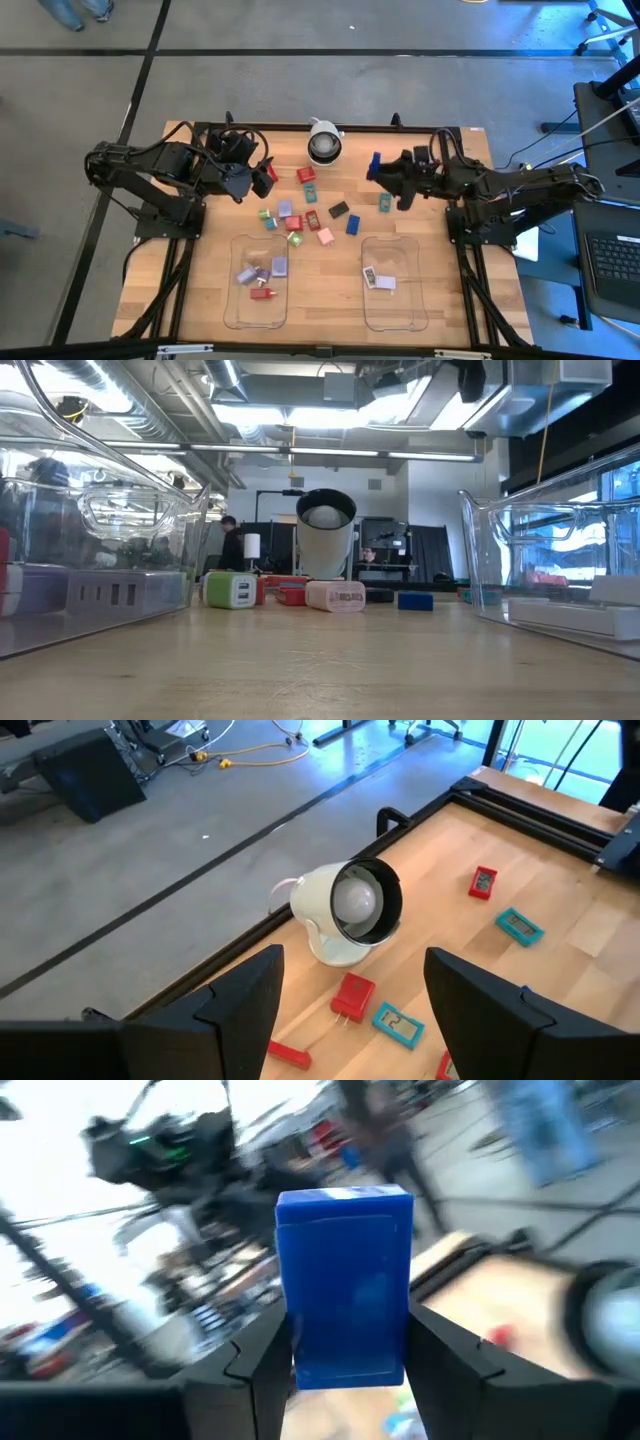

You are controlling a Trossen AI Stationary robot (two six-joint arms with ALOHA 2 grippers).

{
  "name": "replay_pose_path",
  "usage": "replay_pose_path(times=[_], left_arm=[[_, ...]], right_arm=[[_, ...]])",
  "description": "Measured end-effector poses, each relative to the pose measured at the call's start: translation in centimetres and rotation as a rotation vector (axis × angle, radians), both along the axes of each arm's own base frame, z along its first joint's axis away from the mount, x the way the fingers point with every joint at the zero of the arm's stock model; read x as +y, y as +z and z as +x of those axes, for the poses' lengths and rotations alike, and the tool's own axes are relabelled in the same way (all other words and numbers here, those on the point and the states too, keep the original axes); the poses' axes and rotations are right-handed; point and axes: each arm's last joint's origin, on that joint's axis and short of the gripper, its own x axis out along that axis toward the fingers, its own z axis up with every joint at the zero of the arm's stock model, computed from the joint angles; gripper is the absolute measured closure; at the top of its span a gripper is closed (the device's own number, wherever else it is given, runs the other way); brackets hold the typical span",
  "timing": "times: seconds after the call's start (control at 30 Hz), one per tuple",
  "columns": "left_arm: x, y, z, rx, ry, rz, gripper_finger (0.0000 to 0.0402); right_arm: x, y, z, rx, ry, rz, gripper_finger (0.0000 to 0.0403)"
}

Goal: Pick & Place Office items
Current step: Put the right blue timer into the right transparent bin

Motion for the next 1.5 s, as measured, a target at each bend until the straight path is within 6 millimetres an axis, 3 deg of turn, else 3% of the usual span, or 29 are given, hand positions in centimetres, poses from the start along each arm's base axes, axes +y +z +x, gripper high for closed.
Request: replay_pose_path(times=[0.3, 0.5, 0.63, 0.77, 1.17, 1.5], left_arm=[[-0.1, -0.5, 0.8, -0.04, 0.051, -0.027, 0.0162], [-0.3, -0.8, 1.9, -0.08, 0.074, -0.04, 0.0162], [-0.5, -1.0, 2.9, -0.111, 0.07, -0.053, 0.0162], [-0.8, -1.4, 4.0, -0.118, 0.053, -0.079, 0.0162], [-2.3, -3.6, 7.0, -0.096, -0.031, -0.251, 0.0162], [-4.5, -3.1, 7.0, -0.157, -0.109, -0.272, 0.0162]], right_arm=[[3.9, 0.4, -0.6, -0.04, 0.547, 0.076, 0.0236], [6.5, -2.0, -1.1, 0.251, 0.756, 0.26, 0.0236], [8.1, -4.7, -1.7, 0.546, 0.778, 0.38, 0.0236], [9.6, -6.6, -1.9, 0.735, 0.786, 0.429, 0.0236], [11.2, -11.4, -0.2, 0.942, 0.486, 0.349, 0.0236], [11.7, -14.9, 0.6, 1.131, 0.362, 0.391, 0.0236]])
